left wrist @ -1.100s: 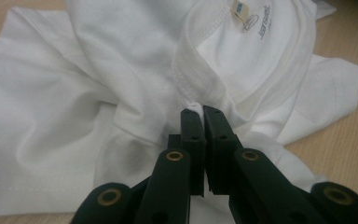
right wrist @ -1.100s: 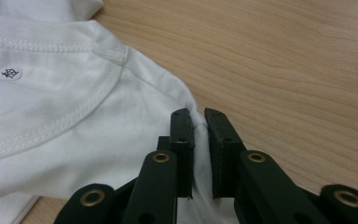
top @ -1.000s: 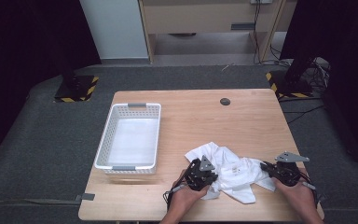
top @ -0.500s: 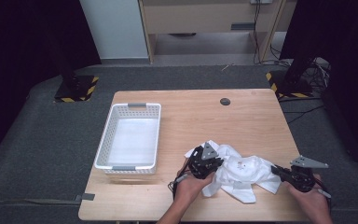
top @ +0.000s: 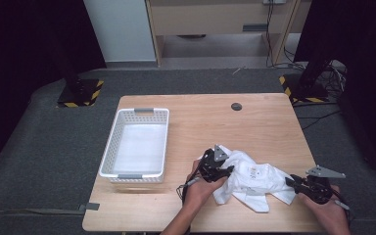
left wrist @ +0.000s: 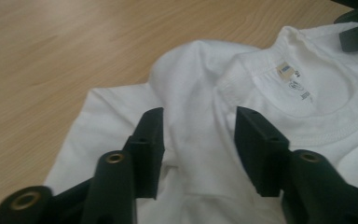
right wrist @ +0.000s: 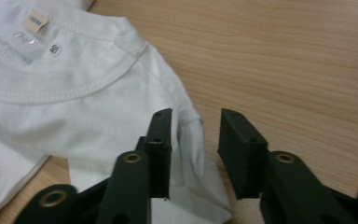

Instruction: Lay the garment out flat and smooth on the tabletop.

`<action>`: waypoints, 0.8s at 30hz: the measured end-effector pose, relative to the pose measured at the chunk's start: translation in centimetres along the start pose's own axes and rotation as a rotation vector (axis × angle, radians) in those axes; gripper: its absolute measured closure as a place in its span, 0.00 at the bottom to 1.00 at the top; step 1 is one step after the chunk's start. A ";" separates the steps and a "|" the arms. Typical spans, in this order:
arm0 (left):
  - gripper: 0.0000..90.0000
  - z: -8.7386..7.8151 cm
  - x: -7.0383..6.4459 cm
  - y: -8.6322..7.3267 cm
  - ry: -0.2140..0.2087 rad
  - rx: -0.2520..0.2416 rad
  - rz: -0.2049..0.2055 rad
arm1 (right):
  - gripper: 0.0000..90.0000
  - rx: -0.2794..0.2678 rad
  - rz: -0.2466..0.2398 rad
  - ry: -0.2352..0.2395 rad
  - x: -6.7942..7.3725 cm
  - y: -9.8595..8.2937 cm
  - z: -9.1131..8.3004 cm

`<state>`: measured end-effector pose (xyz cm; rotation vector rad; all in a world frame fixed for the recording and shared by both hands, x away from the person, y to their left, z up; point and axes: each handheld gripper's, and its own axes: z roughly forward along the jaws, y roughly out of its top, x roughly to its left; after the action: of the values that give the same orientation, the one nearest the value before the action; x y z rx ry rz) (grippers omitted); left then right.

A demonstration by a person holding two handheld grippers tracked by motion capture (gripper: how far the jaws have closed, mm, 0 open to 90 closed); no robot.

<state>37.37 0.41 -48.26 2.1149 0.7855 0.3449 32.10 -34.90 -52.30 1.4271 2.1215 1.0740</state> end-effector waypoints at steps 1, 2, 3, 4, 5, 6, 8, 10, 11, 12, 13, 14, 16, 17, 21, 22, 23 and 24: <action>0.56 -0.7 -0.1 -0.1 0.001 -0.010 -0.005 | 0.69 -0.005 0.004 -0.008 0.0 0.0 -0.1; 0.54 -1.3 -0.2 -0.3 0.002 -0.014 -0.004 | 0.67 -0.011 0.004 -0.011 0.0 0.0 -0.2; 0.52 -1.9 -0.4 -0.5 0.005 -0.019 -0.005 | 0.65 -0.015 0.006 -0.017 0.0 0.1 -0.2; 0.51 -2.5 -0.6 -0.9 0.004 -0.022 -0.007 | 0.64 -0.016 0.009 -0.021 0.0 0.1 -0.3; 0.51 -3.0 -0.9 -1.3 0.002 -0.019 -0.006 | 0.63 -0.022 0.011 -0.025 0.1 0.1 -0.4; 0.49 -3.4 -1.1 -1.7 0.005 -0.014 -0.002 | 0.62 -0.029 0.013 -0.029 0.1 0.1 -0.5; 0.48 -3.9 -1.3 -2.3 0.006 -0.023 -0.009 | 0.63 -0.036 0.008 -0.026 0.3 0.2 -0.7; 0.47 -4.3 -1.3 -2.7 0.000 -0.026 -0.023 | 0.65 -0.042 -0.001 -0.021 0.5 0.3 -0.7; 0.48 -4.4 -1.3 -2.9 -0.005 -0.027 -0.025 | 0.67 -0.041 -0.007 -0.016 0.6 0.3 -0.7; 0.48 -4.6 -1.3 -3.0 -0.014 -0.021 -0.032 | 0.68 -0.042 -0.012 -0.012 0.7 0.3 -0.7; 0.48 -4.8 -1.4 -3.2 -0.032 -0.017 -0.045 | 0.67 -0.044 -0.016 -0.007 0.8 0.4 -0.8; 0.48 -4.8 -1.4 -3.2 -0.032 -0.017 -0.045 | 0.67 -0.044 -0.016 -0.007 0.8 0.4 -0.8; 0.48 -5.0 -1.9 -3.6 -0.048 -0.002 -0.043 | 0.65 -0.068 -0.017 0.003 0.8 0.6 -0.9; 0.48 -5.0 -2.4 -4.0 -0.052 0.009 -0.030 | 0.63 -0.095 -0.016 0.013 0.8 0.9 -1.0; 0.45 -4.5 -3.3 -4.2 -0.068 0.022 -0.024 | 0.59 -0.115 -0.033 0.031 0.9 1.3 -0.6; 0.44 -4.3 -3.4 -4.3 -0.072 0.027 -0.024 | 0.58 -0.117 -0.033 0.040 1.0 1.4 -0.4; 0.44 -4.1 -3.5 -4.4 -0.072 0.034 -0.021 | 0.56 -0.118 -0.040 0.048 1.1 1.6 -0.1; 0.43 -4.0 -3.6 -4.6 -0.071 0.041 -0.021 | 0.54 -0.115 -0.055 0.050 1.2 1.7 0.3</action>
<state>30.79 2.63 -49.30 2.1435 0.7784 0.2429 32.83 -33.33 -51.12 1.2953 2.0839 1.2010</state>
